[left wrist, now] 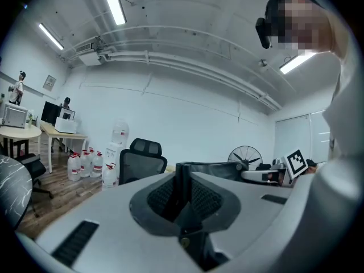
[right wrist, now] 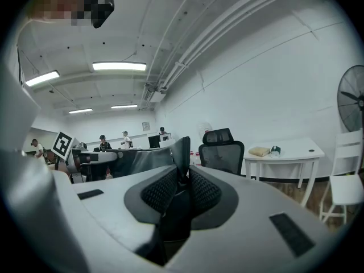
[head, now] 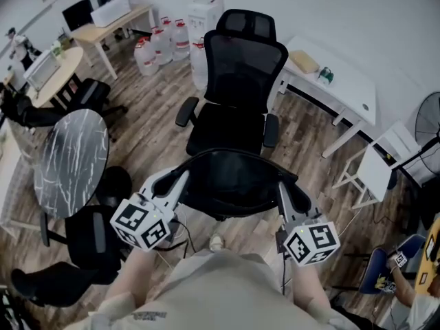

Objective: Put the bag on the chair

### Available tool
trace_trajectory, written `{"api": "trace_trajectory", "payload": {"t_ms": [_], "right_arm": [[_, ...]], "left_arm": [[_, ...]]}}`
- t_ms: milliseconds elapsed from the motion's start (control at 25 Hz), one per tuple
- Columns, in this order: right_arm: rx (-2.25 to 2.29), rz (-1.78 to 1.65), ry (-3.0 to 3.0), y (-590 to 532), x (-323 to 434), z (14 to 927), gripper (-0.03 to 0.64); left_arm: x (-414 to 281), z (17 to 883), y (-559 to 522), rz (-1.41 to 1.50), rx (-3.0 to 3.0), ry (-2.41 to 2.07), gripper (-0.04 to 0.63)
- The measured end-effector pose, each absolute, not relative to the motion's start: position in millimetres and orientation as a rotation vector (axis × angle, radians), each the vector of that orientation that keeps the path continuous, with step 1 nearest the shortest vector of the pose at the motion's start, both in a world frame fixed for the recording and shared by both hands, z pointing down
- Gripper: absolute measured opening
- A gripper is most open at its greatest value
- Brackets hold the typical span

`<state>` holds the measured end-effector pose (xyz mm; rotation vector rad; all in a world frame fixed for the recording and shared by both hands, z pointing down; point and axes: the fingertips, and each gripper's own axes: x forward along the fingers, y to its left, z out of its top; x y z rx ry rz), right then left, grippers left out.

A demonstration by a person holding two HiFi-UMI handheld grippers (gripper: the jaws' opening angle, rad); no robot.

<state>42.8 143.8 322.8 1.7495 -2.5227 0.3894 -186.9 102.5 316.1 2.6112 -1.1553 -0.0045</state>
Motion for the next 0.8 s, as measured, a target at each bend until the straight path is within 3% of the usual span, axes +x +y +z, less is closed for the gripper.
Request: {"api": "trace_trajectory", "payload": {"t_ms": [800], "right_arm": [[1.732, 0.350, -2.542, -48, 62, 339, 0.080]], "left_arm": [[-166, 329, -87, -0.012, 2.615, -1.185, 0.052]]}}
